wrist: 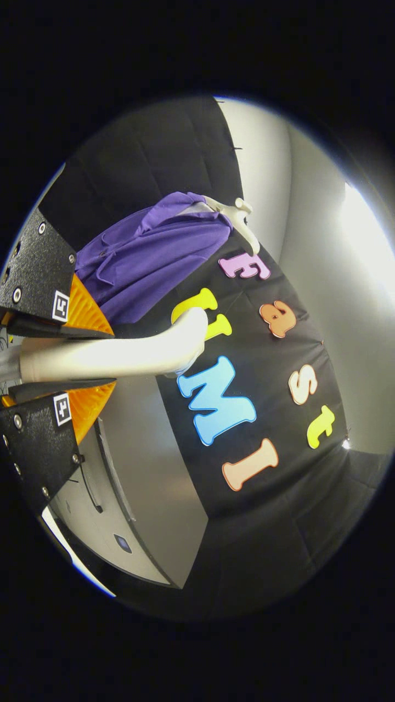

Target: Iron the clothes twice with a garment steamer, once on the left side and once on the right side.

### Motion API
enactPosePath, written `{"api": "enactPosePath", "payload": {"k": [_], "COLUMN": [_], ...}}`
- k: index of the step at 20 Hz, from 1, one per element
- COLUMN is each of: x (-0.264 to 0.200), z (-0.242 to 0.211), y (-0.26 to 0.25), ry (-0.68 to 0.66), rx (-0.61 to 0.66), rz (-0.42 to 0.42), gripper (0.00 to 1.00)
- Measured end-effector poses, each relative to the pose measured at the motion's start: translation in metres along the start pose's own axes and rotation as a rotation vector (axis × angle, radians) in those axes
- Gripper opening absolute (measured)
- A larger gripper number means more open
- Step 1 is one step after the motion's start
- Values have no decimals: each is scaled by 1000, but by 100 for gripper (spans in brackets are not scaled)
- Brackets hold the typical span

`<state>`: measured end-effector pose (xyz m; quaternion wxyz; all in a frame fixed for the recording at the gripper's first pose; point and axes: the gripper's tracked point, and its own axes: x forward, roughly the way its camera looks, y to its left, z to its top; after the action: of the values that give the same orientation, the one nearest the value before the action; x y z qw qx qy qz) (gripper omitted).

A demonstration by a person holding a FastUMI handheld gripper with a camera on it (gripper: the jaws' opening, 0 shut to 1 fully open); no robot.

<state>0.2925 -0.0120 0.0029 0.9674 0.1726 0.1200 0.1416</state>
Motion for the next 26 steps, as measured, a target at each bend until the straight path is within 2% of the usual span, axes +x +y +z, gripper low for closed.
{"api": "enactPosePath", "payload": {"k": [4, 12, 20, 26], "x": [-28, -51, -28, 9], "z": [-21, -18, 24, 55], "y": [39, 101, 161, 212], "ry": [-60, -199, -294, -345], "rx": [-90, -194, -253, -314], "rz": [-18, -24, 23, 78], "gripper": [33, 33, 33, 33]}}
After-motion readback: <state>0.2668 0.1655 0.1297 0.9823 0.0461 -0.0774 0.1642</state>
